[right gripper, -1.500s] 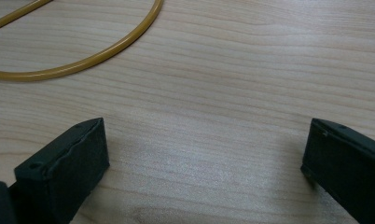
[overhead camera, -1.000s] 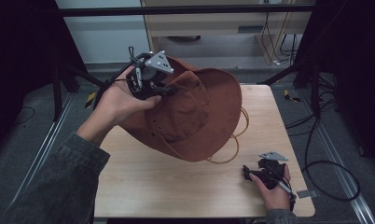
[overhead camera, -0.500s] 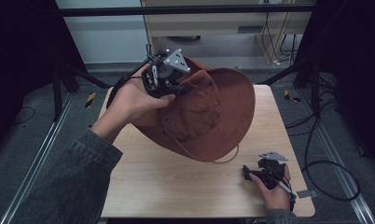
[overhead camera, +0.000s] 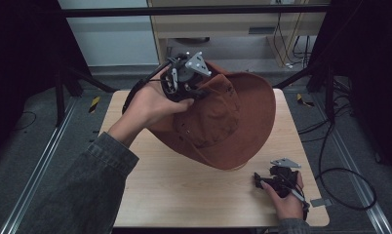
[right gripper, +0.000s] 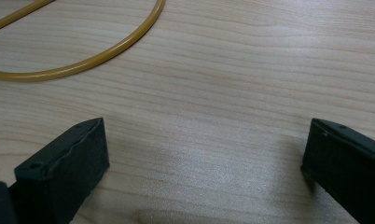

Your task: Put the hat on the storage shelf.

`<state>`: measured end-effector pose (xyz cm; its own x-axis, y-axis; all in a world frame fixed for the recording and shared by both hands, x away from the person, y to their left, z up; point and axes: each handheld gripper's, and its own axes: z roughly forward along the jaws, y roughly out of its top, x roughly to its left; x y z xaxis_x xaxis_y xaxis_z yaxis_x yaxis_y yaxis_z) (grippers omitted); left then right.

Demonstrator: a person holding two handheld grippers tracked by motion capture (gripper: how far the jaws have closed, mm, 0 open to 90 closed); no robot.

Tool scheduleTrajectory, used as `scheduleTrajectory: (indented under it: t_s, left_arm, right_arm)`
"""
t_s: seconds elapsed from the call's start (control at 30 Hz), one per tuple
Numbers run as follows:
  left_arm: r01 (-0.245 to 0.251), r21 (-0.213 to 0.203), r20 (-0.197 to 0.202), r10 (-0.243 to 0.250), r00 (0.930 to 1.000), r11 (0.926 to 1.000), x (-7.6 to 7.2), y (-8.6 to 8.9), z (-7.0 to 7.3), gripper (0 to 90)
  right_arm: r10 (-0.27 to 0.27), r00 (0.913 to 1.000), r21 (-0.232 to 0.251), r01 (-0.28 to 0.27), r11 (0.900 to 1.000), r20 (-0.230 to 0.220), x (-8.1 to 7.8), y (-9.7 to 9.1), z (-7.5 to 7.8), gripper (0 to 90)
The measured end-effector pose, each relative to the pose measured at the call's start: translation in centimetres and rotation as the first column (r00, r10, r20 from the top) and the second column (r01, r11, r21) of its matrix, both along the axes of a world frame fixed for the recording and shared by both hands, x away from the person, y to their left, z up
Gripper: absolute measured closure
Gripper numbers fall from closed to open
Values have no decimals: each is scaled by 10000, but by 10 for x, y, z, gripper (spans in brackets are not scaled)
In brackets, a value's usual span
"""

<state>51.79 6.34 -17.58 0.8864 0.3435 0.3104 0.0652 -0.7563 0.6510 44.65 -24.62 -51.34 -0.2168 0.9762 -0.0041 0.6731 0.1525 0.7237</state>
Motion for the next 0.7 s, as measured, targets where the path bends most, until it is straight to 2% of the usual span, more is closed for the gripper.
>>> scheduleTrajectory:
  t_s: [0.37, 0.43, 0.7]
  left_arm:
    - [300, 152, 33, -300, 9995, 9994, 2, -24, 0, 885]
    - [342, 100, 41, -342, 9994, 9994, 2, -27, 0, 885]
    - [390, 311, -7, -390, 9992, 9988, 7, -38, 0, 885]
  right_arm:
    - [-38, 10000, 29, 38, 10000, -3, 0, 0, 0, 4]
    - [-34, 10000, 24, 34, 10000, -2, 0, 0, 0, 5]
    - [-21, 10000, 24, 21, 10000, -5, 0, 0, 0, 4]
